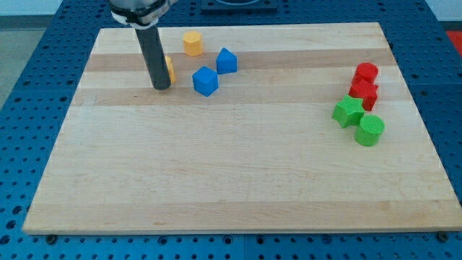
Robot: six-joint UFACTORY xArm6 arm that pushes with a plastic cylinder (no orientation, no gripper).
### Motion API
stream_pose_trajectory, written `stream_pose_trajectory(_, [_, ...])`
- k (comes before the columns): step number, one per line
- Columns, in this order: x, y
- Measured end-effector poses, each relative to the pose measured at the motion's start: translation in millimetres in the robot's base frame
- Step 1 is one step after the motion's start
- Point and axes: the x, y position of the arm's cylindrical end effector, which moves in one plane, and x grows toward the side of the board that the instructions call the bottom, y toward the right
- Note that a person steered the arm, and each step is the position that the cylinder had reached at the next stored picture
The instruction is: Slide the red star and red circle towards the green star
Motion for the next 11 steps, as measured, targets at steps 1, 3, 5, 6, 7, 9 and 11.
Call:
stream_pose_trajectory(1, [-32.7,0.0])
stream_pose_trajectory(3, [-9.7,4.6])
stream_pose_trajectory(5, [25.5,56.0])
stream_pose_trajectory(6, [24.7,100.1])
stream_pose_trajectory(7, [3.1,100.2])
stream_pose_trajectory(9, [1.3,217.4])
stream_pose_trajectory(11, [-76.9,355.6])
